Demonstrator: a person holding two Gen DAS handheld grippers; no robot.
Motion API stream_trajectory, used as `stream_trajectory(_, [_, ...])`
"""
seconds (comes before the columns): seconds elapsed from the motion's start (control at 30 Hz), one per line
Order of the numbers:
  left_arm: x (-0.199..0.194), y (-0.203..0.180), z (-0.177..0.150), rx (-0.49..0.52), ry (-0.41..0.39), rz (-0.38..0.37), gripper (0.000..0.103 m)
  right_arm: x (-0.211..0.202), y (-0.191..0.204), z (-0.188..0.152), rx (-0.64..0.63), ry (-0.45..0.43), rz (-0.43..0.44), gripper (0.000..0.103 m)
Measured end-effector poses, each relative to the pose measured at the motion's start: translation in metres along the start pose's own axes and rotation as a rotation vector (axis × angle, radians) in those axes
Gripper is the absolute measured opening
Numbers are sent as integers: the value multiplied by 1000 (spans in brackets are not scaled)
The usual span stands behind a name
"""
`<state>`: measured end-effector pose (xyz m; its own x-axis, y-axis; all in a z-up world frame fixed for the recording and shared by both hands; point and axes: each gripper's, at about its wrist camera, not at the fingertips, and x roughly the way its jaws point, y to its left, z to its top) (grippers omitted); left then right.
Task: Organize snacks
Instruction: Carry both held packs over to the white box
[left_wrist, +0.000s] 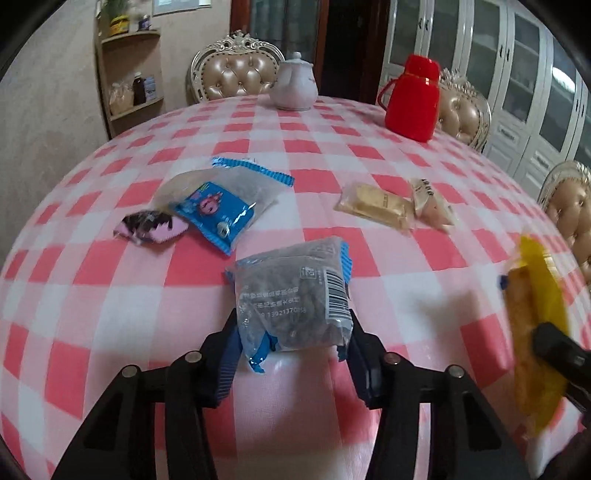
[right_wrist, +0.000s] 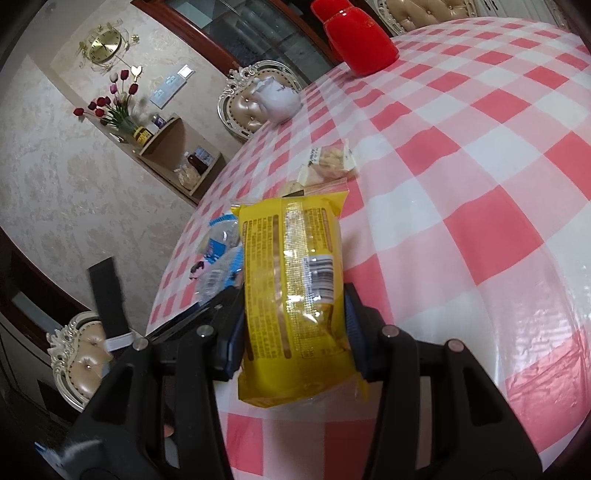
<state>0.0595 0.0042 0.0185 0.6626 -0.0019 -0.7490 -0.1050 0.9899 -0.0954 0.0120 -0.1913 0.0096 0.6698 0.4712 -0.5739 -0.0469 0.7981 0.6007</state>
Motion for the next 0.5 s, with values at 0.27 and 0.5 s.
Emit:
stream_trajectory(0.27, [-57,1,-27,-20,-103,-54,52,-17,21,-32,-26,0,13,50])
stream_trajectory(0.5, [-96,-8,-51,23,-174,-78,52,-53,36,-66,-57,-86,10,50])
